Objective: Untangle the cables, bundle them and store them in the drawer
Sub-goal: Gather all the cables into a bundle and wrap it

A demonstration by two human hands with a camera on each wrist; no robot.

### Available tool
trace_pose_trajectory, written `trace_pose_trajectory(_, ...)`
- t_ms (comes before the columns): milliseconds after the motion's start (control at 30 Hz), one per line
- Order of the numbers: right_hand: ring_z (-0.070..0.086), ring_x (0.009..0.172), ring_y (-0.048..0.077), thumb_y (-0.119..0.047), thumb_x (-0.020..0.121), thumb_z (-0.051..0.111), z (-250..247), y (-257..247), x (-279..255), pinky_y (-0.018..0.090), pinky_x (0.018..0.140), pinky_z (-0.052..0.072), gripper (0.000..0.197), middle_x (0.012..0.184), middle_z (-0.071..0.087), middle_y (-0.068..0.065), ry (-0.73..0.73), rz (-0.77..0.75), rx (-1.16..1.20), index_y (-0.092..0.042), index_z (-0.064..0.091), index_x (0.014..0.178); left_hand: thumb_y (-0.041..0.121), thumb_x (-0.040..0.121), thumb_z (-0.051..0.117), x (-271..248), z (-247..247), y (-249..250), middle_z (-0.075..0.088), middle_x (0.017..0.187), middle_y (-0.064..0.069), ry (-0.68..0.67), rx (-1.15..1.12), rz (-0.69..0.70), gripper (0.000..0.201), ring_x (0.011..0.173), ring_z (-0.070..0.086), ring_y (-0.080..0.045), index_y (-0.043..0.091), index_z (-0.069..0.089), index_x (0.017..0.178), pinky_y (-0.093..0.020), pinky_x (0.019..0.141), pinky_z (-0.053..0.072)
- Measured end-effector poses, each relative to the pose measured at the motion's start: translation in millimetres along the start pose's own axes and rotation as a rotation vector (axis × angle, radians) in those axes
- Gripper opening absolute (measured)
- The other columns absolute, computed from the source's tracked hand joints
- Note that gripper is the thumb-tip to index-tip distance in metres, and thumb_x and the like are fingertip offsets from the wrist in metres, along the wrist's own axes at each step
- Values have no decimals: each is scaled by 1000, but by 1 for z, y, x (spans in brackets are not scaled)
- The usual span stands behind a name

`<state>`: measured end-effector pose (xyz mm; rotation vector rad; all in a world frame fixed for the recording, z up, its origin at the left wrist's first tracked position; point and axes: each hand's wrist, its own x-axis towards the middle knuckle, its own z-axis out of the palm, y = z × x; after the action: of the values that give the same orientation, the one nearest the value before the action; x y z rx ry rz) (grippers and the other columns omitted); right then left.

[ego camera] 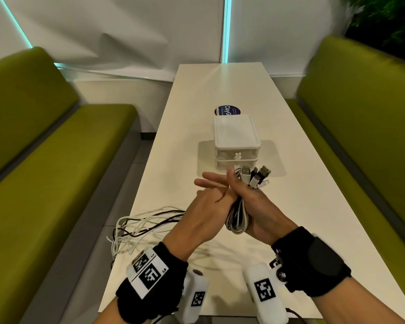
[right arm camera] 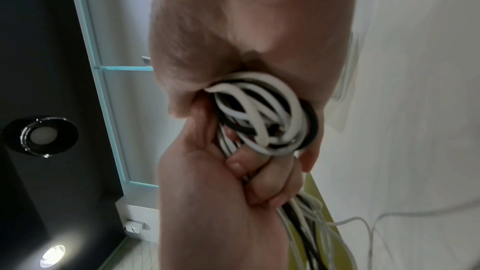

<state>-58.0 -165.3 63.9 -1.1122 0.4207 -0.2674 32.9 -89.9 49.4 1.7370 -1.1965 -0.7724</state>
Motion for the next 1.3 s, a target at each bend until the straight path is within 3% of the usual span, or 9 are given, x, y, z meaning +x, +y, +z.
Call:
trace_pose_trajectory(167, 63, 117, 21, -50, 84, 54, 11, -5, -1, 46, 92, 52, 46, 119, 70, 4, 53, -17, 52, -7, 69, 82, 37, 103, 36, -5, -8, 12, 64, 65, 16, -17, -239, -8, 34, 75, 65, 0, 42, 64, 85, -16, 74, 49)
trace_pose_trajectory(233, 65, 113, 18, -53, 82, 54, 16, -7, -4, 47, 85, 55, 41, 116, 71, 6, 89, -14, 21, -18, 73, 72, 30, 104, 37, -9, -8, 16, 53, 55, 1, -32, -344, -41, 28, 77, 58, -22, 30, 58, 85, -6, 55, 40)
trace_pose_trajectory(367, 66, 109, 14, -56, 82, 55, 21, -8, -6, 42, 68, 53, 45, 116, 71, 0, 138, -12, 71, -18, 62, 59, 54, 89, 55, -11, -8, 5, 60, 72, -3, -21, -490, -108, 27, 65, 56, -12, 34, 69, 76, -25, 60, 39)
trace_pose_trajectory(500, 68, 103, 12, -56, 79, 55, 24, -12, -5, 47, 72, 50, 49, 112, 73, -1, 155, -26, 192, -15, 50, 54, 45, 85, 59, -12, -14, -4, 30, 51, 3, -29, -507, -21, 42, 46, 26, -11, 13, 44, 62, -20, 46, 24)
trace_pose_trajectory(667, 69, 106, 21, -51, 80, 59, 22, -12, -1, 37, 93, 47, 49, 75, 70, 6, 228, -69, 259, -16, 46, 48, 80, 77, 42, -15, -11, -14, 28, 46, 5, 32, -177, -7, 67, 48, 24, -15, 20, 29, 48, -28, 52, 22)
trace_pose_trajectory(800, 73, 84, 24, -53, 82, 59, 25, -10, -3, 38, 68, 51, 55, 48, 41, 2, 271, -41, 247, -16, 34, 49, 82, 75, 39, -20, -8, -20, 35, 45, 7, 36, -166, 39, 65, 45, 30, -13, 23, 35, 48, -21, 49, 26)
trace_pose_trajectory(1000, 41, 42, 23, -54, 88, 57, 23, -10, -3, 40, 98, 51, 67, 38, 30, 4, 311, -91, 235, -16, 32, 40, 72, 72, 42, -13, -25, -18, 53, 48, 13, -81, 98, 117, 51, 45, 48, -2, 25, 62, 65, -21, 52, 39)
trace_pose_trajectory(1133, 29, 34, 19, -54, 83, 62, 21, -9, -3, 42, 77, 51, 63, 41, 23, 2, 315, -118, 231, -16, 26, 49, 74, 61, 58, -9, -34, -10, 59, 54, 17, -173, 244, 35, 34, 53, 55, -2, 40, 59, 54, -26, 58, 45)
trace_pose_trajectory(1300, 19, 35, 15, -50, 83, 63, 16, -8, -3, 29, 44, 36, 60, 41, 18, 2, 317, -162, 262, -17, 27, 48, 51, 75, 73, -7, -26, -8, 50, 45, 2, -251, 137, -139, 45, 39, 43, -14, 14, 56, 55, -24, 46, 39)
